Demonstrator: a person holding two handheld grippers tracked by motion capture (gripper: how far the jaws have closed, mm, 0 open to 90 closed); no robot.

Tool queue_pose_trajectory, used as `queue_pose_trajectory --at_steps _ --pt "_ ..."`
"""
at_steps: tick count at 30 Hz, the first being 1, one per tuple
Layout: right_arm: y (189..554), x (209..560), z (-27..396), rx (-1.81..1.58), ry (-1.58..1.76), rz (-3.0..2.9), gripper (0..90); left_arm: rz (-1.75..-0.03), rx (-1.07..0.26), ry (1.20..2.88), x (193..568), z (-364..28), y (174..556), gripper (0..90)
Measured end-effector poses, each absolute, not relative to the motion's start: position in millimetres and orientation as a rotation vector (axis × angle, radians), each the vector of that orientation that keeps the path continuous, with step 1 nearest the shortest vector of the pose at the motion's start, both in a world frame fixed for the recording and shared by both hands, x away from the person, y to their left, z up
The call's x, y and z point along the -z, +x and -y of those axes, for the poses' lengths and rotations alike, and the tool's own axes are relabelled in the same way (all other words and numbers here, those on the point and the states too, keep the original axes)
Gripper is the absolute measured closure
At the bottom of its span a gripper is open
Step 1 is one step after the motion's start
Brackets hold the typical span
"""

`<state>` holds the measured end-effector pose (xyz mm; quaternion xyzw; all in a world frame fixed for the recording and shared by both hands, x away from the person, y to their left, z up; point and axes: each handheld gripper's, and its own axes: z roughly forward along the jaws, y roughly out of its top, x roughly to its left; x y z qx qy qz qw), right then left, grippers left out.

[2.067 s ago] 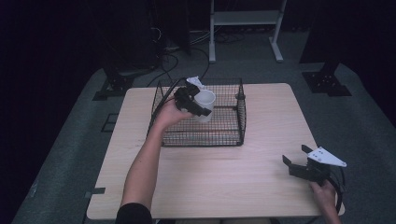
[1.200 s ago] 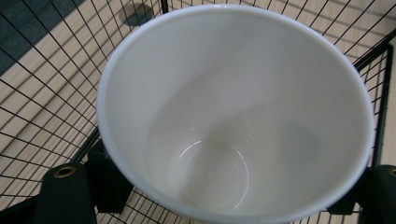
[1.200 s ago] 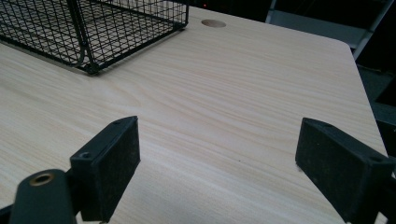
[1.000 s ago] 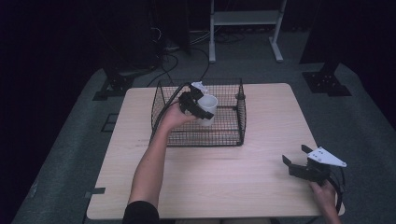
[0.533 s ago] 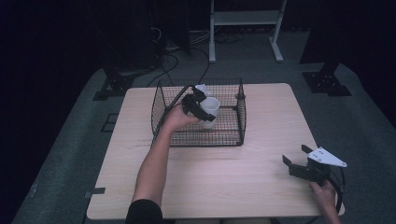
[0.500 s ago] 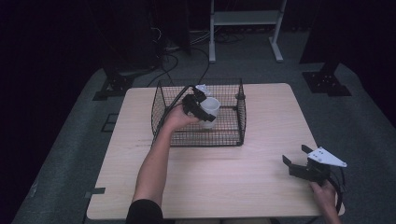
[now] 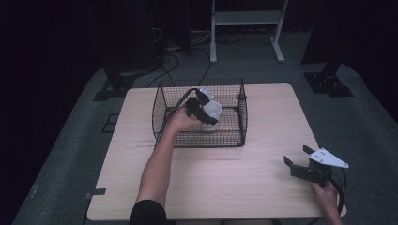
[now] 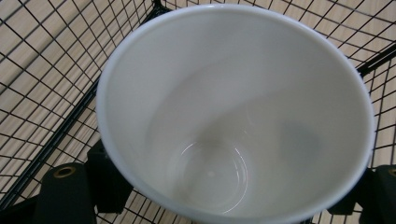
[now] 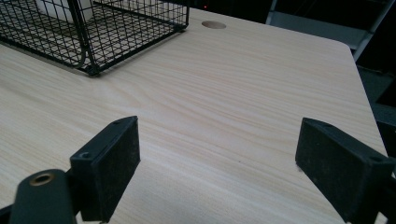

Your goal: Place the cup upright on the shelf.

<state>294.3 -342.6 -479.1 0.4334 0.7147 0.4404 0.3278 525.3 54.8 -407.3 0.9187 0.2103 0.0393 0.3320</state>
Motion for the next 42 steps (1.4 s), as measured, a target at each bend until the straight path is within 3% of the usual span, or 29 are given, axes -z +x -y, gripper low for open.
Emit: queue_pose_trajectory --at_steps 31,42 --pt "294.0 479.1 342.5 -1.154 1.134 -1.867 13.1 -0.562 -0.115 2.440 409.6 -60.2 523.4 19.1" --pt "294.2 479.1 342.4 -1.152 1.135 -1.868 13.1 -0.577 -0.134 2.410 402.8 -63.6 521.3 10.0"
